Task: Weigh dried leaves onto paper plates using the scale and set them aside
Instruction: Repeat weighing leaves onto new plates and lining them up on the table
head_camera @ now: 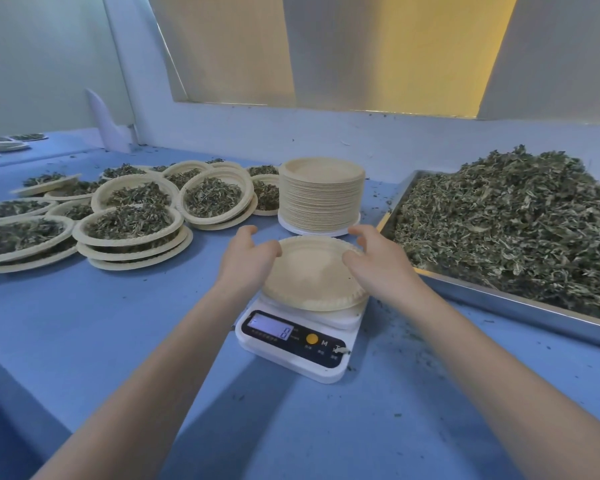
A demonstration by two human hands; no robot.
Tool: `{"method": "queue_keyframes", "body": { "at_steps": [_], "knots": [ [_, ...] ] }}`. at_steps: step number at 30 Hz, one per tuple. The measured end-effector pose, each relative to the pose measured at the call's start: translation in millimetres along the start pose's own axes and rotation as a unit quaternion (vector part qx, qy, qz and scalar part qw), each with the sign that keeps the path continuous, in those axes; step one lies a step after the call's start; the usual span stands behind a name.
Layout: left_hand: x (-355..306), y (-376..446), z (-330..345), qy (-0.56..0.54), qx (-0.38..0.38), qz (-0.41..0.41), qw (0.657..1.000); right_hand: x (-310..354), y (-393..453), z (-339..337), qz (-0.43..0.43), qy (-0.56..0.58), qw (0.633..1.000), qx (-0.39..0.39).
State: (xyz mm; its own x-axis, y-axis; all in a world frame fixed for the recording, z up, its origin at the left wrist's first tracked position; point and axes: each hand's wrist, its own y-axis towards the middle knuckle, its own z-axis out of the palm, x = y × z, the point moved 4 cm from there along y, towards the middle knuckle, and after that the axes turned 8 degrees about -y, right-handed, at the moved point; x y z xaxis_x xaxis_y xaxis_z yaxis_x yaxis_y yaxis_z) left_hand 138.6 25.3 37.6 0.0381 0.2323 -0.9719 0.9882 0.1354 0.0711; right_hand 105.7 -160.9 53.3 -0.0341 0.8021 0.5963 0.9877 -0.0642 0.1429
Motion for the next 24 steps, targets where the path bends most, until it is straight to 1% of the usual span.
{"method": "queue_keyframes", "body": {
  "at_steps": [3,8,11,13,18,21,24],
  "knots": [
    [-0.9,-0.8,-0.1,0.005,-0.004,0.013,1.000,-5.8,2.1,-1.4,-0.011,0.011,1.000,-0.014],
    [-22.9,-0.7,4.2,0.021,-0.004,0.069,0.997,-15.1,8.5,-5.7,-0.019,0.008,0.999,-0.037],
    [-38.4,-3.1,12.2,0.017,-0.002,0.088,0.996,-19.4,8.6,-9.0,-0.032,-0.003,0.999,-0.032],
    [-45.8,-7.4,26.6,0.031,0.012,0.103,0.994,-22.0,9.1,-14.0,-0.037,-0.011,0.999,-0.030],
    [-72.3,-22.9,98.5,0.067,0.076,0.160,0.982,-40.7,8.7,-43.3,-0.012,-0.005,0.997,-0.071],
    [-83.7,-28.6,152.9,0.095,0.107,0.149,0.978,-67.7,5.1,-70.1,0.004,-0.023,0.994,-0.102],
    [-86.1,-33.6,209.9,0.136,0.169,0.144,0.966,-110.1,1.2,-99.4,0.060,-0.059,0.992,-0.091]
  ]
}}
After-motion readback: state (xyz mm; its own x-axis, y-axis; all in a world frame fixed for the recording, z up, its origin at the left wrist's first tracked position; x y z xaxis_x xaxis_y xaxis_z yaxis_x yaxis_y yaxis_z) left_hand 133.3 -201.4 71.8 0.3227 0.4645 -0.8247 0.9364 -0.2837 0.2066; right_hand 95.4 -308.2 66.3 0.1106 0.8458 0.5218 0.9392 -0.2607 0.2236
